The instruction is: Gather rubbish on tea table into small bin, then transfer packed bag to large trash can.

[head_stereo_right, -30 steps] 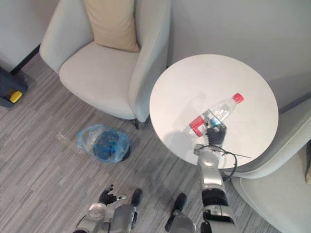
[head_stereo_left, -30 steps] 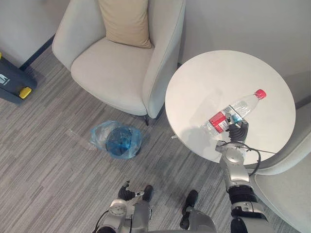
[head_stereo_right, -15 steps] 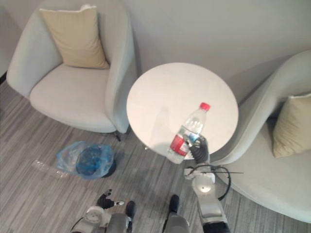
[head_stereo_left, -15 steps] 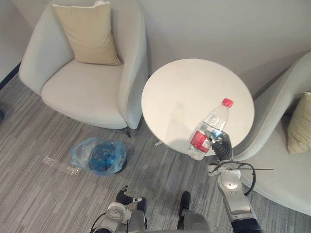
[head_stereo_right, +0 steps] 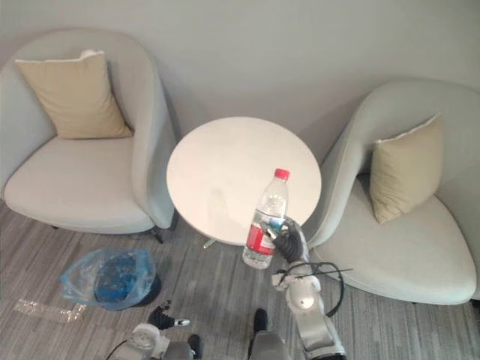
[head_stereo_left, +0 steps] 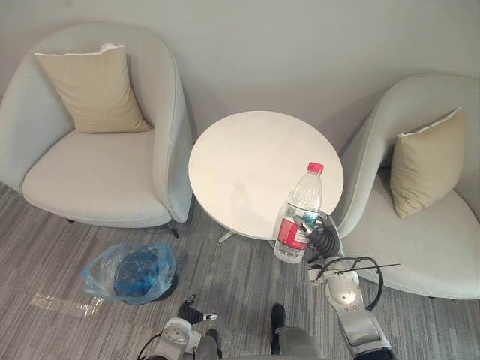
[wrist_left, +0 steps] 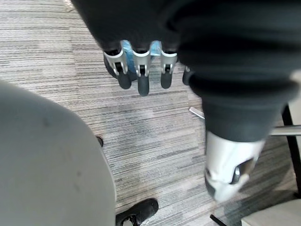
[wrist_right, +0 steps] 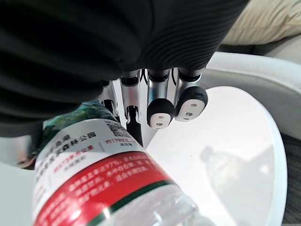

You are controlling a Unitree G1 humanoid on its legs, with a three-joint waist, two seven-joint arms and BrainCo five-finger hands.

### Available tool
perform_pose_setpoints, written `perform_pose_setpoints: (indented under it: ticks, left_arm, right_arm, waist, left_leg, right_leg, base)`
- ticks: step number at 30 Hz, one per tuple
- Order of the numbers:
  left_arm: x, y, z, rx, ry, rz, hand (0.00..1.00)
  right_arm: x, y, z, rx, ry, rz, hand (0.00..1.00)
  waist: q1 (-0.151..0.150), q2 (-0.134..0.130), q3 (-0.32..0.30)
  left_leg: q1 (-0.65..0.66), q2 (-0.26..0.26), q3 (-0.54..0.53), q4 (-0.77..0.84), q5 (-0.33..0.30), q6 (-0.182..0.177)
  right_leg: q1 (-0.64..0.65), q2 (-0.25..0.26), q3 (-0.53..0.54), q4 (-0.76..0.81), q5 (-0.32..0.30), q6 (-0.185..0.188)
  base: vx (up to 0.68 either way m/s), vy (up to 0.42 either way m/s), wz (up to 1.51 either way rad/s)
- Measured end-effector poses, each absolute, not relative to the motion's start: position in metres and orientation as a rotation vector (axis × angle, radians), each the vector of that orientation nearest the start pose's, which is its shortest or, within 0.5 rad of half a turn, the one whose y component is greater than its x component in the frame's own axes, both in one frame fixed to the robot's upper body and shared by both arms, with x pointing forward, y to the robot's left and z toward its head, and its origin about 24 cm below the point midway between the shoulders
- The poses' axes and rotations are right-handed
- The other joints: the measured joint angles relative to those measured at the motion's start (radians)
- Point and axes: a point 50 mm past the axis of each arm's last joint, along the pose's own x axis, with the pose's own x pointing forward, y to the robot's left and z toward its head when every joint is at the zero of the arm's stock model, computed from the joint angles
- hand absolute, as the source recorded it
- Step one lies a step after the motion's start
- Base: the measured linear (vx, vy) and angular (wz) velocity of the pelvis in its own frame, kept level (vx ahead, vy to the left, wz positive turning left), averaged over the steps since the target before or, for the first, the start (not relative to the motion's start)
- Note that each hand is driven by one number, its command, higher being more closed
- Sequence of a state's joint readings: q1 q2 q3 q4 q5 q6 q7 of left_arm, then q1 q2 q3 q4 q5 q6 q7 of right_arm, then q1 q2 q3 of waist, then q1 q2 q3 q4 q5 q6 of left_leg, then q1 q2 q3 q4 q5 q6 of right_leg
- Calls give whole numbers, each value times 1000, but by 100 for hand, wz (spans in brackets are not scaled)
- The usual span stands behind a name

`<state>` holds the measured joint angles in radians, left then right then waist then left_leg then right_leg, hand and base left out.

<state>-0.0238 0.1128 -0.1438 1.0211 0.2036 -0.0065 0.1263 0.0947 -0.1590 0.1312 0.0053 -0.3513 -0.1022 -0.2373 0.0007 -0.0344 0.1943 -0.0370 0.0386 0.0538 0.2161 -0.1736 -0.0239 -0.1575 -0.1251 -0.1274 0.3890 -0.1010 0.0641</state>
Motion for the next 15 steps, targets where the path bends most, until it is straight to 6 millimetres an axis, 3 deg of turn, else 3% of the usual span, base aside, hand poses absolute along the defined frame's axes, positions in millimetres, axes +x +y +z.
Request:
perform_pose_setpoints:
  ticks: [2,3,4,5,8,10,13,15]
  left_arm:
    - [144,183,-147,436,961,-61,0]
    - [146,185,-145,441,954,-56,0]
    - [148,185,-144,440,947,-52,0]
    - [150,179,-144,425,937,-56,0]
    - [155,168,-143,402,923,-69,0]
    - [156,163,-143,389,916,-76,0]
    - [157,156,-142,372,902,-85,0]
    - [160,155,-140,372,890,-89,0]
  right_arm:
    - [233,-155,32,-489,-80,-64,100]
    - [235,-152,36,-487,-98,-57,100]
    - [238,-151,40,-487,-120,-56,100]
    - [241,-150,44,-491,-140,-55,100]
    - [242,-151,45,-492,-144,-62,100]
    - [242,-151,45,-488,-141,-63,100]
    - [244,-149,46,-464,-143,-67,100]
    - [244,-150,46,-432,-136,-83,100]
  waist:
    - [9,-20,-24]
    - [12,-43,-41]
    - [15,-34,-45]
    - [20,-7,-42]
    - [44,30,-18]
    - [52,45,-9]
    - [60,53,1]
    - [52,43,7]
  left_leg:
    - [-41,-8,-27,17,11,-7]
    - [-74,-20,-39,39,16,-13]
    - [-111,-16,-48,51,24,-23]
    - [-142,-2,-64,48,40,-32]
    - [-155,15,-110,14,87,-46]
    - [-151,15,-144,6,101,-56]
    - [-155,14,-137,-50,179,-68]
    - [-195,38,5,74,114,8]
  right_leg:
    - [17,8,-7,39,-81,26]
    - [24,10,-3,-23,-96,27]
    - [42,24,-5,-112,-82,-1]
    - [59,51,-23,-203,-25,-17]
    - [122,82,-70,-348,55,-38]
    - [149,88,-103,-371,66,-46]
    - [140,76,-159,-348,67,-62]
    - [105,45,-214,-312,62,-75]
  base:
    - [-77,-119,43]
    - [-66,-135,40]
    - [-56,-107,28]
    - [-82,-82,21]
    - [-89,-85,43]
    - [-104,-68,56]
    - [-152,-37,47]
    - [-188,43,60]
